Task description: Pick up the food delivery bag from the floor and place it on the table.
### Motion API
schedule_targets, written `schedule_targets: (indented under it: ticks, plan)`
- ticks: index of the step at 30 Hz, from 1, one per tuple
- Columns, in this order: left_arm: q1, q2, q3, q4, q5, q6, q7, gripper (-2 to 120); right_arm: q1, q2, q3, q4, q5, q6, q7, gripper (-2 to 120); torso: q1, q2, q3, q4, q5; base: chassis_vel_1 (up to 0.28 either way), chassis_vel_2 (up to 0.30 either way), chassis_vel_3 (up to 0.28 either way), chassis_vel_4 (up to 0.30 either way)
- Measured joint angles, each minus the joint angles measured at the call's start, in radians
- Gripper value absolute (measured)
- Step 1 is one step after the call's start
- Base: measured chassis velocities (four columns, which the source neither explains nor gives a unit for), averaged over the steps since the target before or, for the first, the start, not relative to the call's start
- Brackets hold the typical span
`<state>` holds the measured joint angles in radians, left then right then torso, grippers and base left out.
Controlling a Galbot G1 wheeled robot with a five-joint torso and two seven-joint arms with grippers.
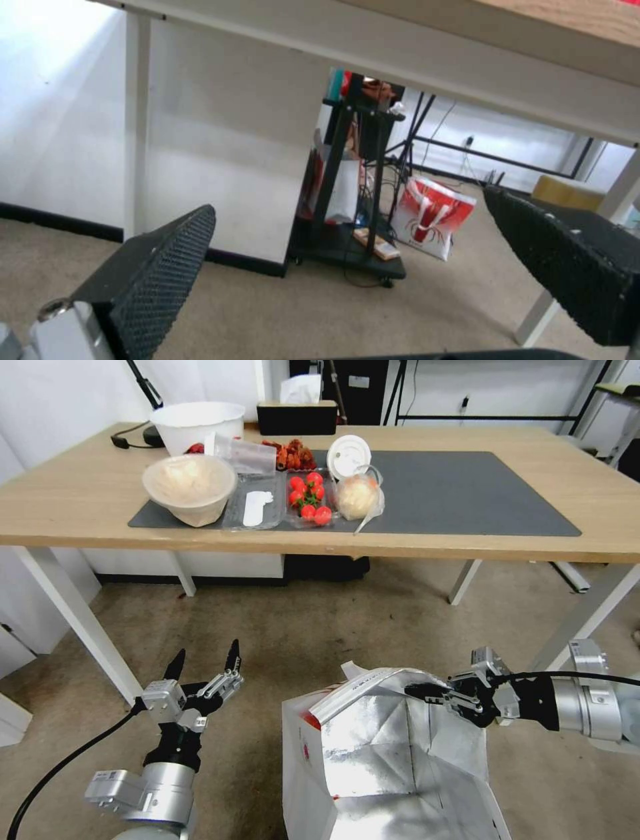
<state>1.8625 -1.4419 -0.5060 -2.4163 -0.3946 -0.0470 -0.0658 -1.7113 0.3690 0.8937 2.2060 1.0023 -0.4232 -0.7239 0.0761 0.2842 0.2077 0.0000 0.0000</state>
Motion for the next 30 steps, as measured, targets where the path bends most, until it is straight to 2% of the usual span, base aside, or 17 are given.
schedule_targets:
  ticks: [18, 30]
  plan:
    - [0.005, -0.019, -0.008, -0.005, 0.009, 0.000, 0.000, 100, 0.000, -0.030, -0.001, 0.010, 0.053, -0.015, -0.007, 0, 0.023, 0.076, 0.053, 0.0000, 0.0001, 0.000, 0.000, 0.000, 0.000]
    - [0.010, -0.022, -0.020, -0.011, 0.008, 0.000, -0.001, 100, -0.008, -0.018, -0.003, 0.019, 0.051, -0.015, -0.016, 0, 0.039, 0.123, 0.084, 0.0000, 0.0000, 0.000, 0.000, 0.000, 0.000]
